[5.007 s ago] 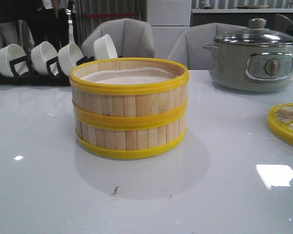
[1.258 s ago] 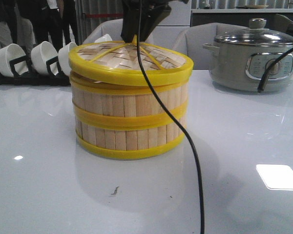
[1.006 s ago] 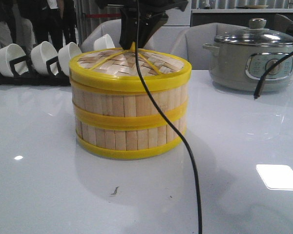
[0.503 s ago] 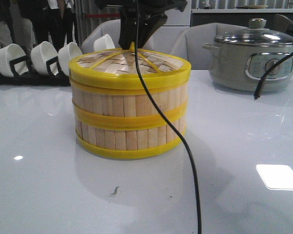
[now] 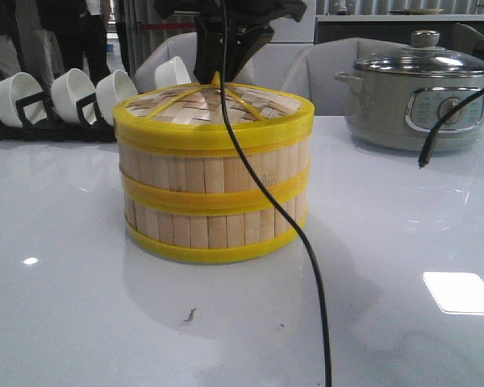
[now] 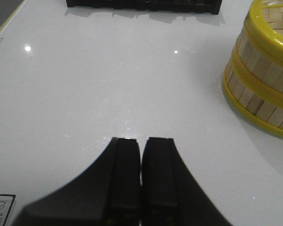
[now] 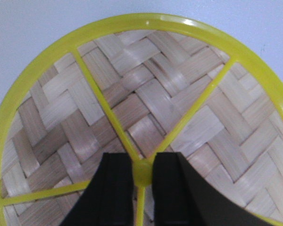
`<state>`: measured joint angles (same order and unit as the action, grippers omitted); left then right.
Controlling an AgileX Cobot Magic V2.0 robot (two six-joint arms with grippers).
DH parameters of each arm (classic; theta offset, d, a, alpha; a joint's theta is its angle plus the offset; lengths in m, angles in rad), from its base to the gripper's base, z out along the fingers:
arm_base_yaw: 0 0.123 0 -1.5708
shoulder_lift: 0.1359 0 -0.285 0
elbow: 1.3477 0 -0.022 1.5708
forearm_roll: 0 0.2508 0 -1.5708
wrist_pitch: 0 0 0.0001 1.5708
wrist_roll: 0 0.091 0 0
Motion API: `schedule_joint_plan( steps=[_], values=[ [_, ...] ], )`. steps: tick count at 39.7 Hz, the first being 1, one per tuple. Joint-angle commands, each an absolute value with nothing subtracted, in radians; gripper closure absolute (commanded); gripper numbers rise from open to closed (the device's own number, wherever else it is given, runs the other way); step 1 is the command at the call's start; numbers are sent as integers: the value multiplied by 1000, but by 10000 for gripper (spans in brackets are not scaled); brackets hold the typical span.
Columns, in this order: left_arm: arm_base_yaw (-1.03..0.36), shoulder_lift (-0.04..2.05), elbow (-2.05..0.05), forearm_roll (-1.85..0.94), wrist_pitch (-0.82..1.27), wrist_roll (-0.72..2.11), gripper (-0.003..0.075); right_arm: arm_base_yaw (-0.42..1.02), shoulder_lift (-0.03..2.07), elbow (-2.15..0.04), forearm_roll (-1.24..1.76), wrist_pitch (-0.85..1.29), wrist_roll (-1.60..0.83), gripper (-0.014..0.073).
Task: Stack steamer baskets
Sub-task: 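Open the right gripper and raise it off the lid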
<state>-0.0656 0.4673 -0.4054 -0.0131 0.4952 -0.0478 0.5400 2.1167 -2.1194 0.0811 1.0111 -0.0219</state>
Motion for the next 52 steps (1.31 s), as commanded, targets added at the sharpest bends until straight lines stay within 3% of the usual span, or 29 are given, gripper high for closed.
schedule_joint_plan(
  steps=[1, 5, 8, 23, 35, 43, 52],
  values=[
    [-72, 469, -434, -14, 416, -53, 636, 540, 2051, -2154, 79, 936, -28, 351],
    [-72, 469, -434, -14, 416, -53, 636, 540, 2050, -2154, 79, 918, -28, 188],
    [-72, 469, -434, -14, 416, -53, 636, 540, 2047, -2154, 79, 904, -28, 146],
    [-72, 469, -434, -14, 416, -53, 636, 522, 2001, -2154, 71, 848, -28, 148],
    [-72, 469, -434, -14, 416, -53, 636, 378, 1905, -2138, 71, 817, -28, 151],
    [-72, 469, -434, -14, 416, -53, 636, 246, 1727, -1938, 70, 713, -28, 151],
    [-72, 469, -434, -14, 416, -53, 636, 101, 1445, -1568, 70, 522, -28, 151]
  ],
)
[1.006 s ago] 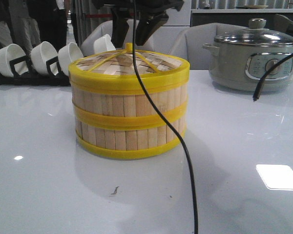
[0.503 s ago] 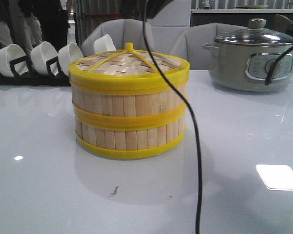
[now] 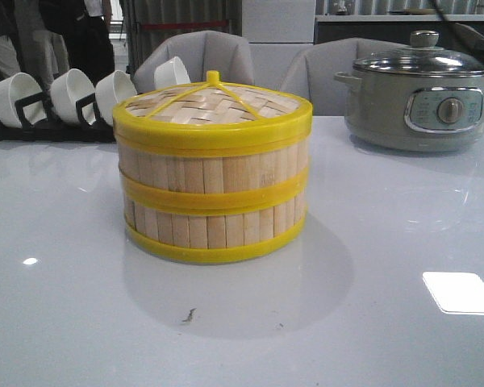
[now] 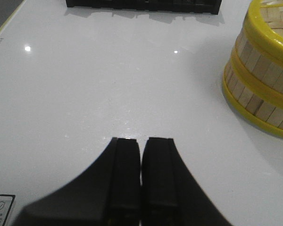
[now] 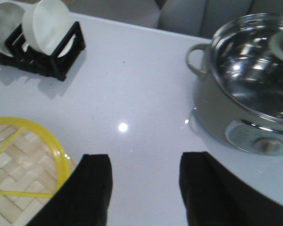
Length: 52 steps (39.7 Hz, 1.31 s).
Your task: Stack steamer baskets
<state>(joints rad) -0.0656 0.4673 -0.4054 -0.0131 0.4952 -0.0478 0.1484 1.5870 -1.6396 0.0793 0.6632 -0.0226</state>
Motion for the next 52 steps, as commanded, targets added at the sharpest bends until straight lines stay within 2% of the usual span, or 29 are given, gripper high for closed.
schedule_joint_plan(
  steps=[1, 10, 21, 33, 52],
  values=[
    [-72, 469, -434, -14, 416, -53, 636, 88, 1409, -1522, 70, 501, -28, 151],
    [-72, 469, -434, -14, 416, -53, 636, -26, 1139, -1193, 70, 380, -28, 151],
    [-72, 469, -434, -14, 416, -53, 636, -90, 850, -853, 70, 234, -28, 151],
    [-72, 469, -434, -14, 416, -53, 636, -103, 601, -611, 70, 193, -28, 151],
    [-72, 469, -434, -14, 416, -53, 636, -103, 358, -359, 70, 189, -28, 151]
  ],
)
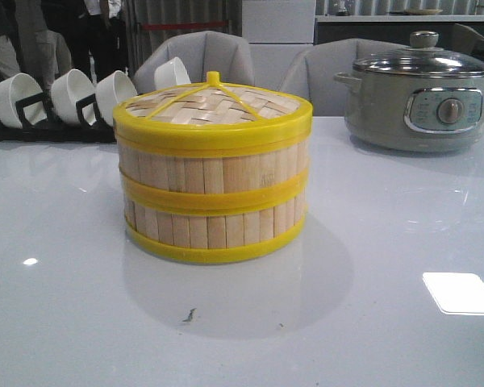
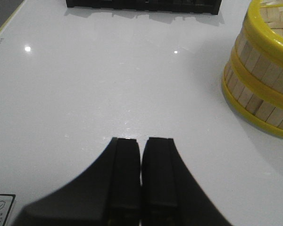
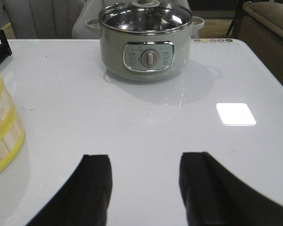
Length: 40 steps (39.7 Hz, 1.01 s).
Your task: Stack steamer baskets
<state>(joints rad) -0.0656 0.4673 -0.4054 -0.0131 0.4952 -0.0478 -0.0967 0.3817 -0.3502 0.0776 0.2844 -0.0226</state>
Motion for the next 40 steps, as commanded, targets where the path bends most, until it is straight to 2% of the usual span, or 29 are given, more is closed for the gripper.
schedule_joint_plan(
  steps=[1, 15, 29, 31, 33, 39, 40],
  values=[
    [-72, 469, -434, -14, 416, -53, 636, -103, 342, -351, 70, 191, -28, 151],
    [-72, 469, -434, -14, 416, -53, 636, -103, 245, -294, 70, 228, -28, 151],
    [-72, 469, -434, -14, 416, -53, 636, -103, 242, -290, 70, 224, -28, 153],
    [-72, 469, -434, -14, 416, -53, 636, -103, 242, -290, 70, 221, -28, 181],
    [-72, 469, -434, -14, 416, -53, 636, -103, 242, -290, 70, 216, -28, 244],
    [-72, 469, -434, -14, 416, -53, 636, -103, 242, -290, 70, 215, -28, 554],
    [-72, 469, -434, -14, 416, -53, 636, -103, 242, -290, 70, 215, -28, 547]
  ],
)
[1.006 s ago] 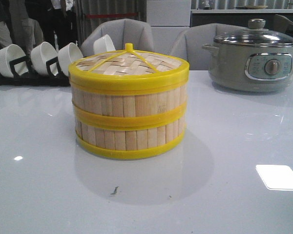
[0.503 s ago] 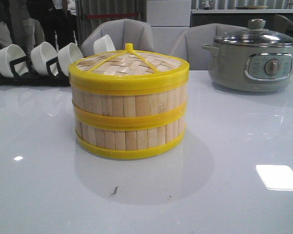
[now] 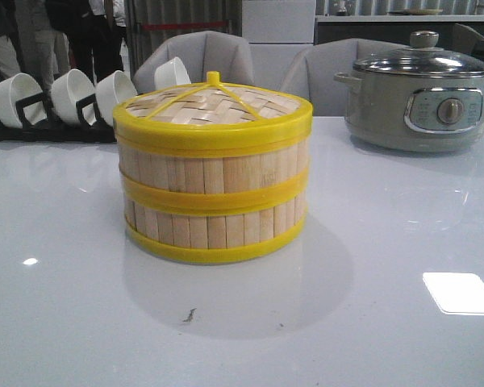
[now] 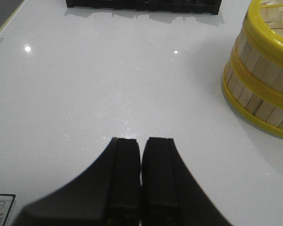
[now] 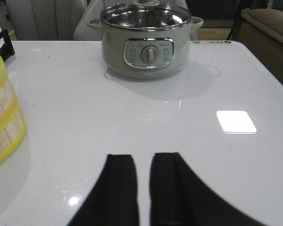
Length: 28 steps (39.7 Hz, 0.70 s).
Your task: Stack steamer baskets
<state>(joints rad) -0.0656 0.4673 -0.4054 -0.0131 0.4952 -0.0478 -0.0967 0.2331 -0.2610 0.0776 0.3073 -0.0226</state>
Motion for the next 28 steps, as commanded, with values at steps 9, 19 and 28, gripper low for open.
schedule_joint_plan(
  steps=[9, 19, 28],
  values=[
    [-72, 469, -434, -14, 416, -53, 636, -103, 242, -290, 70, 215, -28, 524],
    [-72, 469, -434, -14, 416, -53, 636, -103, 242, -290, 70, 217, -28, 524],
    [-72, 469, -434, -14, 416, -53, 636, -103, 242, -290, 70, 217, -28, 524]
  ],
)
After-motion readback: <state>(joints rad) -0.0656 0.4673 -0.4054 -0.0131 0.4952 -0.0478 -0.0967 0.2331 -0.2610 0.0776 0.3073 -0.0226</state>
